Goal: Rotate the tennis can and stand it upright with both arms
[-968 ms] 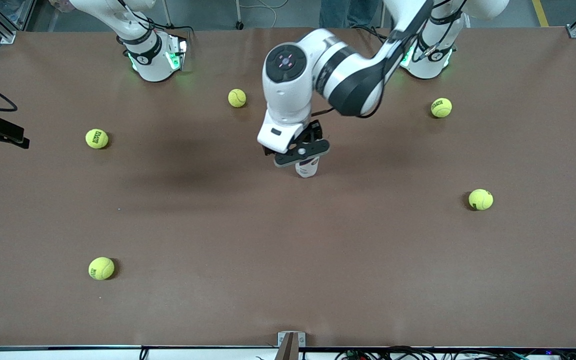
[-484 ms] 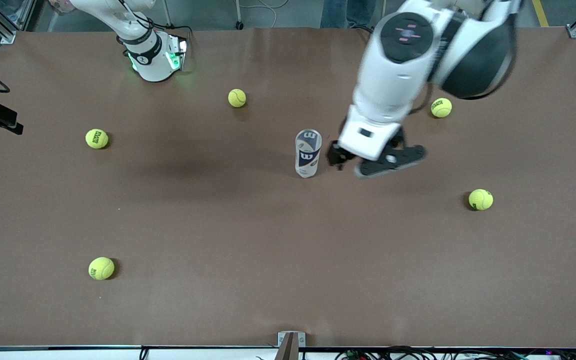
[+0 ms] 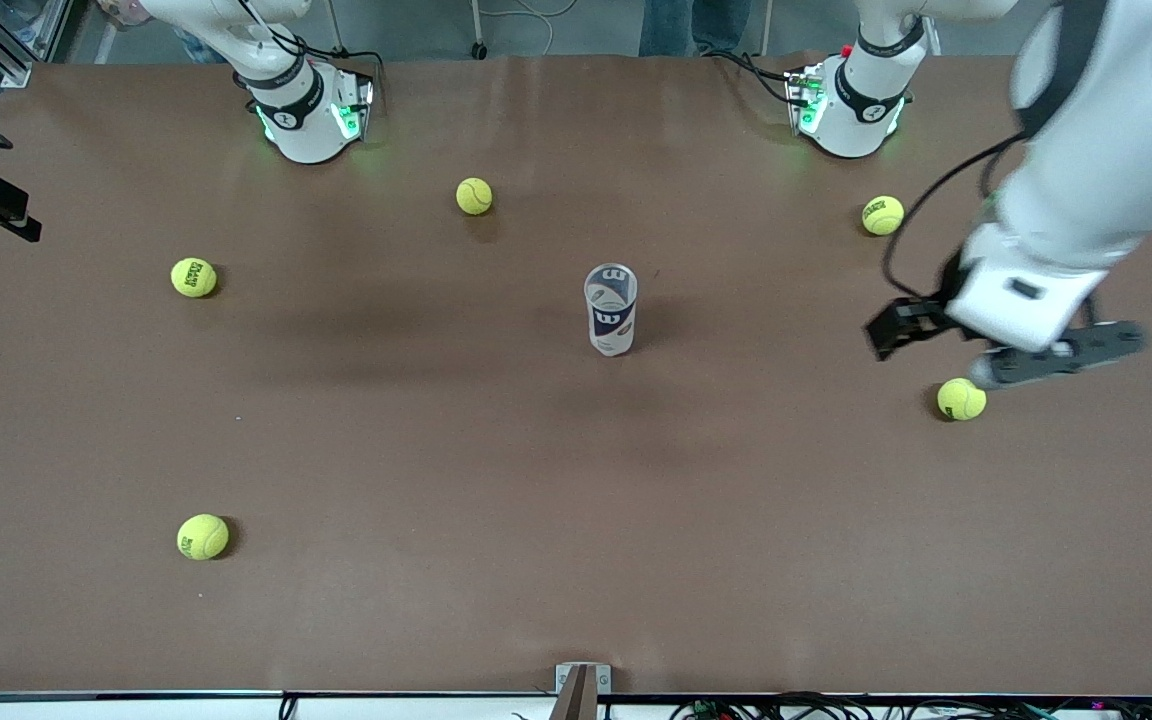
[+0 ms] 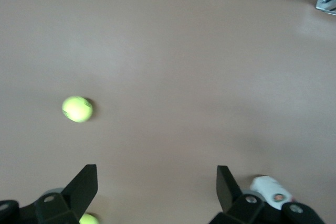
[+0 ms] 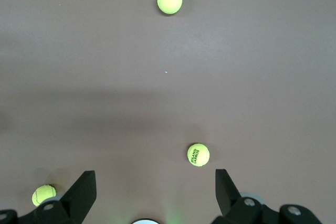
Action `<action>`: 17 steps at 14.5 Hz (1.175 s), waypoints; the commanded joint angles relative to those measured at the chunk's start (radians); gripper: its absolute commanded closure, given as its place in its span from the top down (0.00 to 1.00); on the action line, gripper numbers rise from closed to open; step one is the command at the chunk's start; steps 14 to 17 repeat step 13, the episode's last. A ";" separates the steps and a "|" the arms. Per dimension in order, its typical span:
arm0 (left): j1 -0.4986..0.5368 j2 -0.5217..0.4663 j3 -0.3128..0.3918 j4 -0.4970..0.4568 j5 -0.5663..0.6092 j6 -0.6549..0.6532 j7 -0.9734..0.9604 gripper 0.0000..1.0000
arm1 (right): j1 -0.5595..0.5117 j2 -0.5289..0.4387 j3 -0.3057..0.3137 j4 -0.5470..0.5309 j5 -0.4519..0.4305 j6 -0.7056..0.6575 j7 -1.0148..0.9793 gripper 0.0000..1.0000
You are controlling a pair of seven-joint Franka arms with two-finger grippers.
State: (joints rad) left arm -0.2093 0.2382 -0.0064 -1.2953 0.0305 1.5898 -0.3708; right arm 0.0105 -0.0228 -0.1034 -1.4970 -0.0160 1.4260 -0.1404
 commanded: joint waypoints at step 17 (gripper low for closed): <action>0.188 -0.079 -0.012 -0.033 -0.003 -0.067 0.398 1.00 | -0.018 -0.066 0.014 -0.089 0.002 0.024 -0.008 1.00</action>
